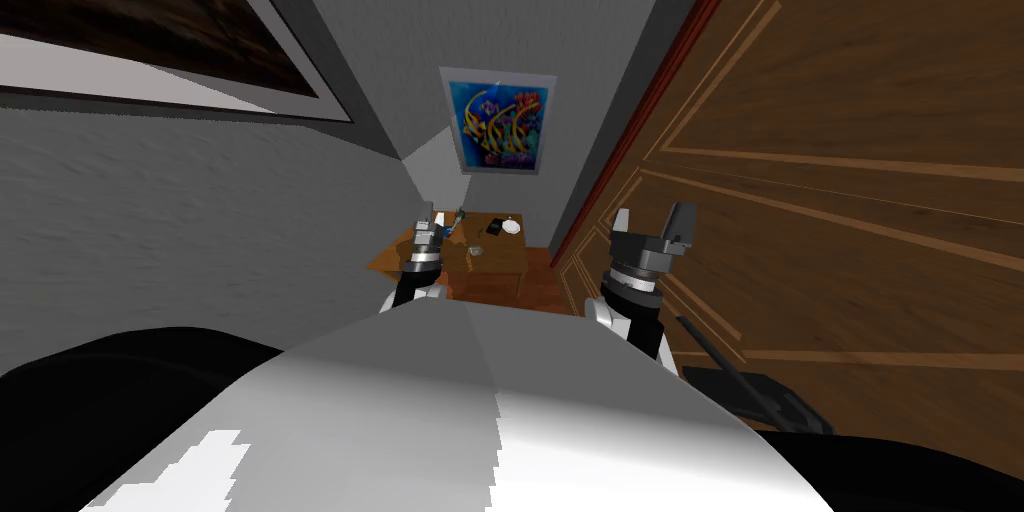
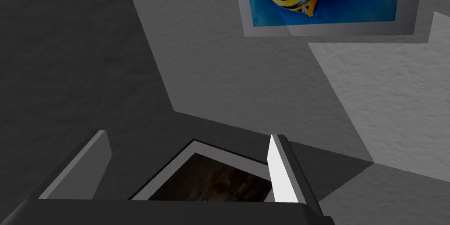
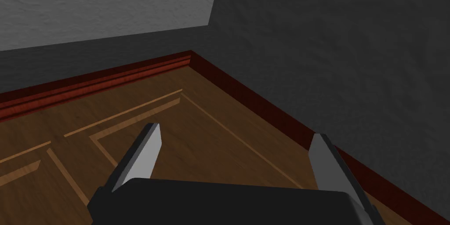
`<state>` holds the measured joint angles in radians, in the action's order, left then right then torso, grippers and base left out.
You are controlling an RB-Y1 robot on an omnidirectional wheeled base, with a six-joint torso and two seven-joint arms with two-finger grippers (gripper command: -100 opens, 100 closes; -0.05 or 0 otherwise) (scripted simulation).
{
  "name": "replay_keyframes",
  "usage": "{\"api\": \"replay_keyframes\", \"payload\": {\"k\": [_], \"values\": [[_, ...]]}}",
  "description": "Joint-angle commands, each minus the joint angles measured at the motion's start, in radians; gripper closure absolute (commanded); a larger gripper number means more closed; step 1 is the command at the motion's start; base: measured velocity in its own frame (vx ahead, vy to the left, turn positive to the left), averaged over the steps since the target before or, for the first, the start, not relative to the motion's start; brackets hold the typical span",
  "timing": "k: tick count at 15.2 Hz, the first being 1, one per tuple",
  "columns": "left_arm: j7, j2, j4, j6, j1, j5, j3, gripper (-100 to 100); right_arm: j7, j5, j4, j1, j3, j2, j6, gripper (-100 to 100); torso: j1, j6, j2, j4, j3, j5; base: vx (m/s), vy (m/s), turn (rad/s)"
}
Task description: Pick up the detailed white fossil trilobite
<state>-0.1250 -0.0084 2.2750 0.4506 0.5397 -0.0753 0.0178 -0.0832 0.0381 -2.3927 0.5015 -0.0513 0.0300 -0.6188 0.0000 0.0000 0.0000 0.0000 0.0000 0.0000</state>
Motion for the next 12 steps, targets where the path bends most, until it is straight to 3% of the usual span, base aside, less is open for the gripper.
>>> {"api": "replay_keyframes", "payload": {"k": [1,4,7,8,12], "values": [[0.003,0.04,-0.029,-0.03,-0.018,0.003,0.0,-100,0.0,0.0,0.0,0.0,0.0,0.0,0.0,0,0.0,0.0,0.0,0.0,0.0,0.0,0.004,0.009,-0.027],[0.006,0.068,-0.06,-0.062,-0.037,0.006,0.001,-100,0.0,0.0,0.0,0.0,0.0,0.0,0.0,0,0.002,0.0,-0.001,0.0,0.0,0.001,0.008,0.03,-0.04],[0.012,0.105,-0.124,-0.128,-0.077,0.013,0.002,-100,0.0,0.0,0.0,0.0,0.0,0.0,0.0,0,0.003,0.0,-0.001,0.0,-0.001,0.001,0.011,0.034,-0.038],[0.012,0.105,-0.124,-0.128,-0.077,0.013,0.002,-100,0.0,0.0,0.0,0.0,0.0,0.0,0.0,0,0.003,0.0,-0.001,0.0,-0.001,0.001,0.01,0.034,-0.044],[0.02,0.135,-0.205,-0.212,-0.127,0.021,0.003,-100,0.0,0.0,0.0,0.0,0.0,0.0,0.0,0,0.003,0.0,-0.001,0.0,-0.001,0.001,0.011,0.038,-0.04]]}}
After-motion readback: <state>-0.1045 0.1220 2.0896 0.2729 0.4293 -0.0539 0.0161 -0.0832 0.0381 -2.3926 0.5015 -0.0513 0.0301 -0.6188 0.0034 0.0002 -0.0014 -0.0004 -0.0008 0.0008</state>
